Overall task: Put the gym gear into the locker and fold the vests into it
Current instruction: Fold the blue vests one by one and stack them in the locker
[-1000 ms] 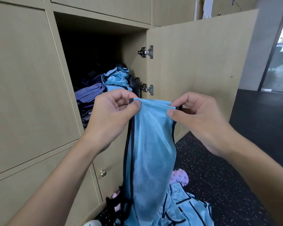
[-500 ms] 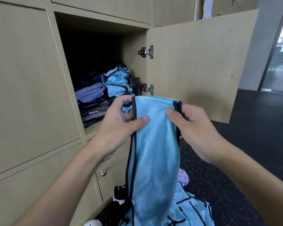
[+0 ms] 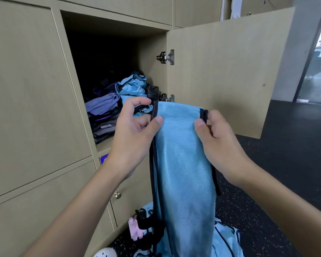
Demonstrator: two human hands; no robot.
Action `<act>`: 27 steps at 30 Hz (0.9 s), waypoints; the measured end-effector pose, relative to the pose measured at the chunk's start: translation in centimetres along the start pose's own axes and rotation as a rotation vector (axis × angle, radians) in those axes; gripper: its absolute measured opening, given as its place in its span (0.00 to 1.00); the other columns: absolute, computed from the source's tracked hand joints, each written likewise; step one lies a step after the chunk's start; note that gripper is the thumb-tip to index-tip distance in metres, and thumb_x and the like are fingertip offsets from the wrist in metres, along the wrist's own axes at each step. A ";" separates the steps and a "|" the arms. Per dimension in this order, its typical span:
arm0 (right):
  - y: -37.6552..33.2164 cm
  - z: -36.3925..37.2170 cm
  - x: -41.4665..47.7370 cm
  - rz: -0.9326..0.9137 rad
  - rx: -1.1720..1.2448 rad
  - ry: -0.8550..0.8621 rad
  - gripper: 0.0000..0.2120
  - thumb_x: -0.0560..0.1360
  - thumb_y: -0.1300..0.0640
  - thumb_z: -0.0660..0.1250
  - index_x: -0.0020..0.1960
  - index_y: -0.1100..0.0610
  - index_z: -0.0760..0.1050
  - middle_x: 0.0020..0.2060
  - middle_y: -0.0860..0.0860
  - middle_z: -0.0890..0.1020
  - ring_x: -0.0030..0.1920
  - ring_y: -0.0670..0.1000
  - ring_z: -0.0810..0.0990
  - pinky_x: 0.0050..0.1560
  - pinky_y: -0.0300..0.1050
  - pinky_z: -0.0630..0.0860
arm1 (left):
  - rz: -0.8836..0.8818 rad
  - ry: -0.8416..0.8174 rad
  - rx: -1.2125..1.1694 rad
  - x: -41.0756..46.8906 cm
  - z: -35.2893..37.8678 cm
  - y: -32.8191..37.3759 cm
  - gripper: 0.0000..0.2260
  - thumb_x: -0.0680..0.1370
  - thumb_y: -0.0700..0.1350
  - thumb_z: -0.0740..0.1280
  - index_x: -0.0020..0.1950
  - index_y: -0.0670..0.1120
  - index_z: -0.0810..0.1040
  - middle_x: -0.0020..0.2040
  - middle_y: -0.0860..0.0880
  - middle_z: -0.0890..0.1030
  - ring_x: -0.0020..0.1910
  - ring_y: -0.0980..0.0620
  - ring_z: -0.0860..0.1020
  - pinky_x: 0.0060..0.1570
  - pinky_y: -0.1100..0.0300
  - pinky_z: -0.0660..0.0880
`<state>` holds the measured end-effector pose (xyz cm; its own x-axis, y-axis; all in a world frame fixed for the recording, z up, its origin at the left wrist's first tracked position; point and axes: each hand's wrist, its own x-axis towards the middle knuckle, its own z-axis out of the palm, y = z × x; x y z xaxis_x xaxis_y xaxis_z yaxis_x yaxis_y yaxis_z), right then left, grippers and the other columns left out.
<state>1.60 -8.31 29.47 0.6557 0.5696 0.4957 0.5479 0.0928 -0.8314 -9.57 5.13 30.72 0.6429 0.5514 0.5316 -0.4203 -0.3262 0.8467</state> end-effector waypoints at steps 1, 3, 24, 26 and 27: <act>0.2 0.0 -0.1 0.045 0.045 -0.052 0.09 0.80 0.50 0.65 0.55 0.53 0.69 0.46 0.56 0.82 0.43 0.50 0.82 0.50 0.54 0.81 | 0.004 0.010 0.004 0.0 0.0 -0.1 0.12 0.80 0.36 0.66 0.58 0.51 0.70 0.43 0.31 0.81 0.41 0.42 0.78 0.49 0.36 0.77; 0.5 0.0 -0.2 0.097 0.075 -0.130 0.19 0.77 0.56 0.70 0.64 0.49 0.66 0.53 0.47 0.83 0.52 0.46 0.83 0.57 0.54 0.80 | 0.017 0.036 0.004 0.0 -0.1 -0.2 0.13 0.80 0.36 0.66 0.59 0.51 0.69 0.40 0.38 0.83 0.39 0.44 0.79 0.46 0.41 0.78; 1.2 -1.4 0.3 0.054 0.276 -0.007 0.30 0.82 0.65 0.61 0.71 0.34 0.60 0.38 0.55 0.80 0.42 0.53 0.78 0.57 0.54 0.77 | -0.360 -0.325 -0.181 -1.6 0.4 -1.2 0.33 0.79 0.34 0.67 0.74 0.64 0.62 0.52 0.41 0.85 0.48 0.46 0.84 0.44 0.57 0.81; 1.4 -1.5 0.4 0.060 0.246 0.035 0.29 0.82 0.64 0.61 0.72 0.36 0.60 0.36 0.51 0.78 0.39 0.50 0.75 0.53 0.50 0.76 | -0.335 -0.288 -0.236 -1.4 0.4 -1.3 0.32 0.78 0.34 0.67 0.73 0.62 0.64 0.51 0.41 0.85 0.47 0.47 0.84 0.44 0.58 0.81; 1.3 -1.5 0.5 0.064 0.241 0.048 0.28 0.82 0.64 0.62 0.72 0.36 0.60 0.35 0.51 0.77 0.39 0.50 0.75 0.51 0.50 0.76 | -0.313 -0.265 -0.261 -1.3 0.3 -1.4 0.31 0.77 0.33 0.67 0.73 0.60 0.65 0.50 0.41 0.85 0.47 0.47 0.84 0.44 0.58 0.80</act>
<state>3.41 -9.11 28.96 0.7121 0.5417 0.4466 0.3685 0.2530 -0.8945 -9.60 4.62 28.87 0.8910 0.3664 0.2683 -0.3054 0.0463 0.9511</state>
